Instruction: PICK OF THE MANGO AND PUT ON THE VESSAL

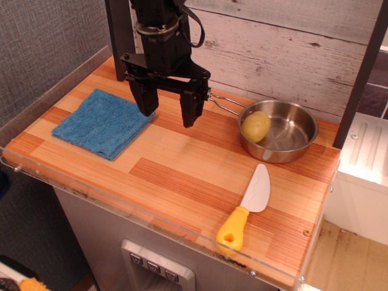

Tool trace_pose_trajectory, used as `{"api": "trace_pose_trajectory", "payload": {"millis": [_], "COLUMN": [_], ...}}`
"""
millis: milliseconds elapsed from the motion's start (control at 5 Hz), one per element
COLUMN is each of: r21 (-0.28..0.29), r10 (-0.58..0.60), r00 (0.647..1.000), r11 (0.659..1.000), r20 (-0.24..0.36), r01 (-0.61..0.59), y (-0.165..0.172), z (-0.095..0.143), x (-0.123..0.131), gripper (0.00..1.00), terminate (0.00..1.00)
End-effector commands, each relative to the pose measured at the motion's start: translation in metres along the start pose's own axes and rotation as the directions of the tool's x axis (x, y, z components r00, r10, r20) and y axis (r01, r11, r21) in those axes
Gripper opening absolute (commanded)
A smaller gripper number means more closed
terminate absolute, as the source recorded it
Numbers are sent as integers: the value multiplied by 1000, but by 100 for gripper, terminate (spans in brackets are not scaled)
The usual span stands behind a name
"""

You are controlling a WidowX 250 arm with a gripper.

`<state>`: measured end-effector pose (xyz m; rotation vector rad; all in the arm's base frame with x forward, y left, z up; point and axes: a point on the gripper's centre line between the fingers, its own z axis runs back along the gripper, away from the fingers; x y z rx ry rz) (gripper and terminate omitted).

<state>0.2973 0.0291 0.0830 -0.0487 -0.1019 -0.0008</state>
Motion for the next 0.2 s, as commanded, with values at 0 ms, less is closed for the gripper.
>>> {"api": "trace_pose_trajectory", "payload": {"millis": [0], "r21": [4], "r10": [0], "r00": [999], "r11": [1000], "r20": [42], "r01": [0], "y": [-1], "z": [17], "x": [3], "gripper": [100], "terminate": [100]}}
